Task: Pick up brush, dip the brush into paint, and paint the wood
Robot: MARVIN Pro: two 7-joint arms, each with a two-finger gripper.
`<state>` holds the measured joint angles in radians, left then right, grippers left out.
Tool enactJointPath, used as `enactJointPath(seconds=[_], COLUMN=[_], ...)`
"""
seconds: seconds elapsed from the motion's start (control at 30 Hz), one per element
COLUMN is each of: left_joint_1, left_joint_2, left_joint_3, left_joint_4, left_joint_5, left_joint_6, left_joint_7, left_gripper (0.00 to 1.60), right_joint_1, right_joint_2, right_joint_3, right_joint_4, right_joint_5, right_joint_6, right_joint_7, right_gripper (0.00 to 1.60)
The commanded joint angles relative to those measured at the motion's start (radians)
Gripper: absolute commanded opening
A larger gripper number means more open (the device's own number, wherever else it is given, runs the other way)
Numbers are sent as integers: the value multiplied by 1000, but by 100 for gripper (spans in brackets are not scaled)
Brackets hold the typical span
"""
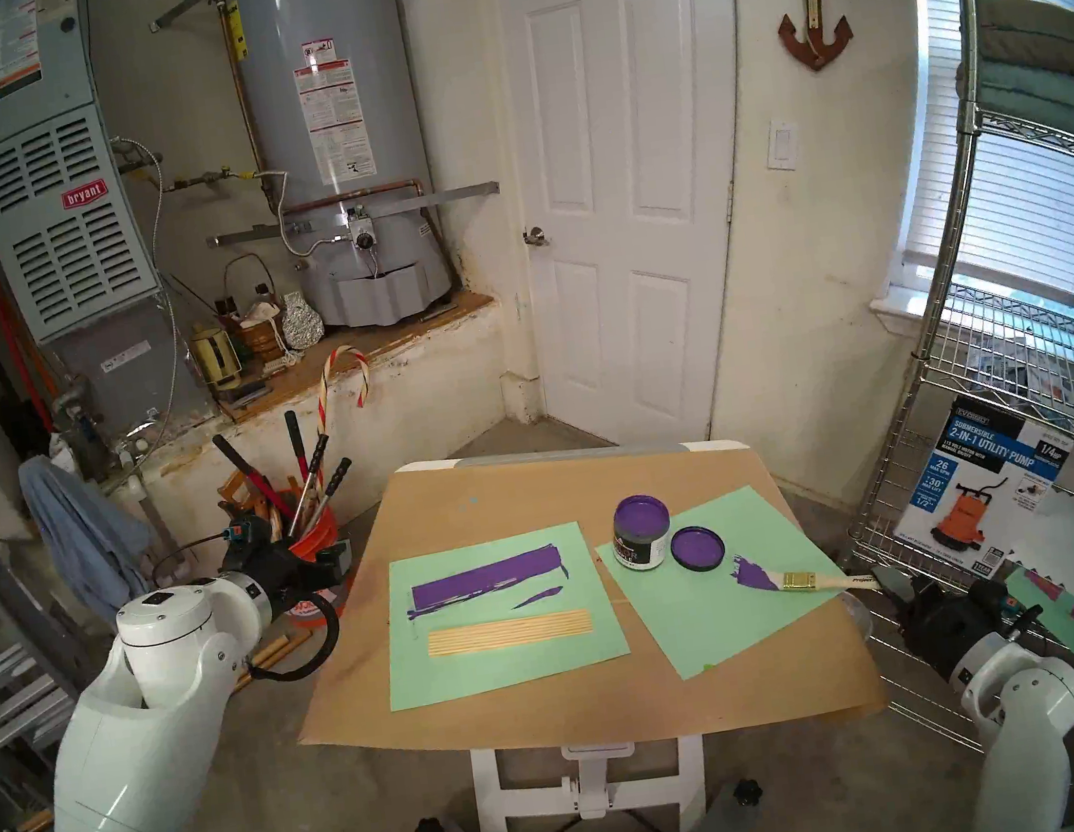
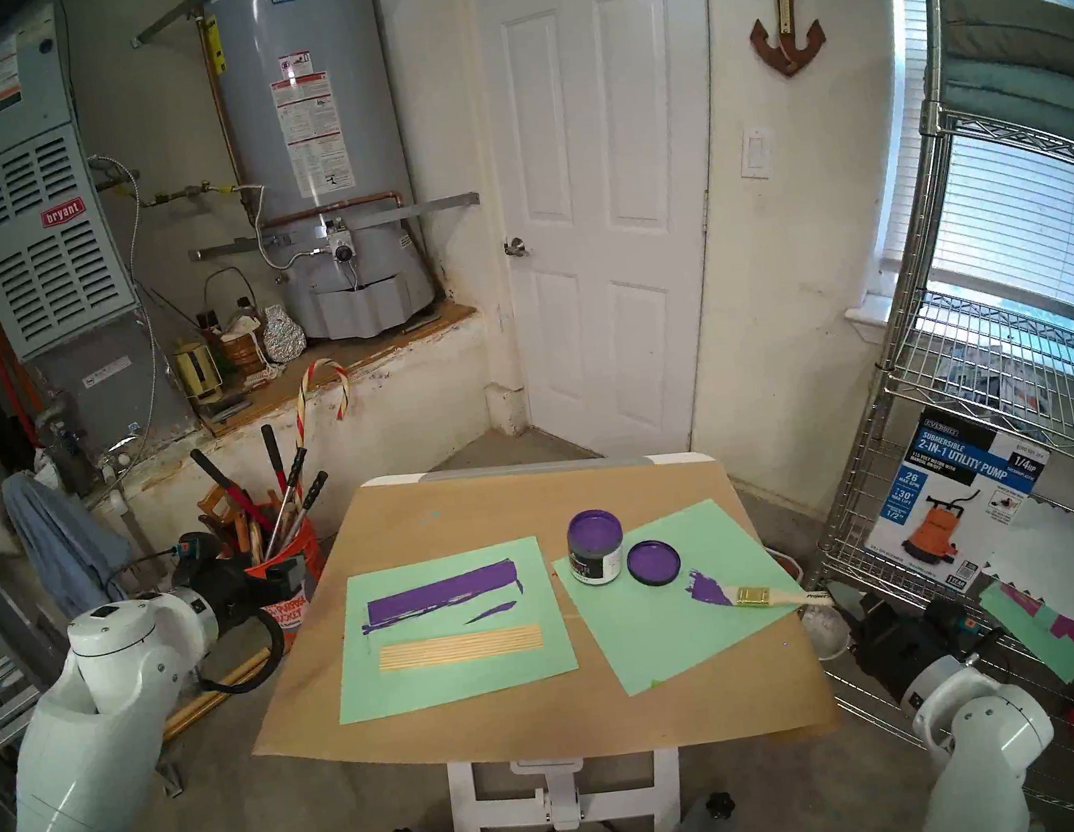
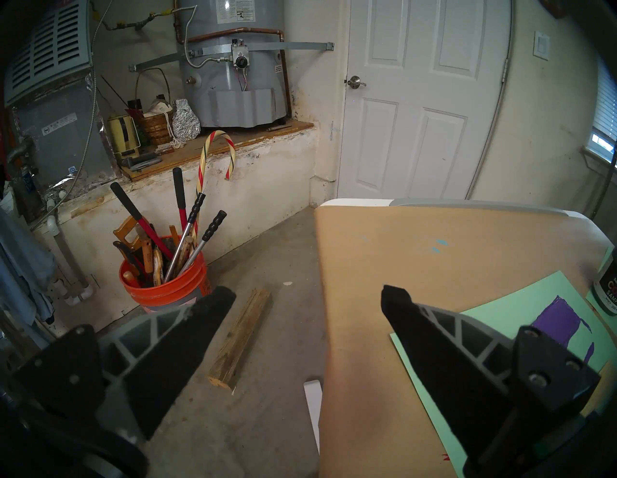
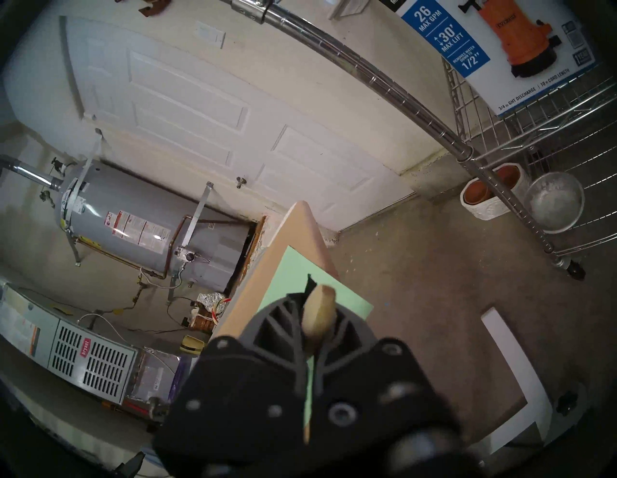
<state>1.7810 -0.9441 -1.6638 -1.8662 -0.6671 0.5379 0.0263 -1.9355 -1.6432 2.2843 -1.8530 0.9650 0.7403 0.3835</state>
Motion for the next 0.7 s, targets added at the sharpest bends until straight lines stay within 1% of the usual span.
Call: enactJointPath(seconds=[0.0,0.1,0.17,0.2,0.23,0.27,0.33,0.37,0.4,0.43,0.57,0.6,0.67], left_joint_1=[-5,-6,-6,-6,-6,-7,-7,-7,-7,-7,-7,-7,-7], left_joint_2=[2,2,2,2,2,2,2,2,3,3,3,3,2], left_joint_3=[-9,-9,-8,-8,-8,-8,-7,-7,-7,-7,-7,-7,-7], left_joint_4=[-15,-14,-14,-13,-13,-13,-12,-12,-12,-12,-12,-12,-12], left_joint_5=[-2,-1,-1,-1,-1,-1,-1,-1,-1,-1,-1,-1,-1], left_joint_6=[-3,-3,-3,-3,-3,-3,-3,-3,-3,-3,-3,-3,-3], left_joint_7=[1,1,0,0,0,0,0,0,0,0,0,0,0], left_gripper=[160,160,160,160,160,160,160,160,160,160,160,160,160], right_joint_1=[16,18,23,26,23,28,33,46,48,57,80,78,93], right_joint_2=[13,24,42,59,61,80,92,107,116,131,158,160,169], right_joint_3=[18,32,43,46,53,56,69,74,82,88,112,116,118], right_joint_4=[-103,-148,-172,-177,-202,-203,-241,-233,-261,-267,-309,-334,-343], right_joint_5=[30,41,44,41,40,44,43,52,49,46,64,64,74], right_joint_6=[31,55,71,68,78,89,101,110,113,114,161,179,204], right_joint_7=[0,-1,4,19,12,22,15,24,23,24,7,-4,-10], right_gripper=[0,0,0,0,0,0,0,0,0,0,0,0,0])
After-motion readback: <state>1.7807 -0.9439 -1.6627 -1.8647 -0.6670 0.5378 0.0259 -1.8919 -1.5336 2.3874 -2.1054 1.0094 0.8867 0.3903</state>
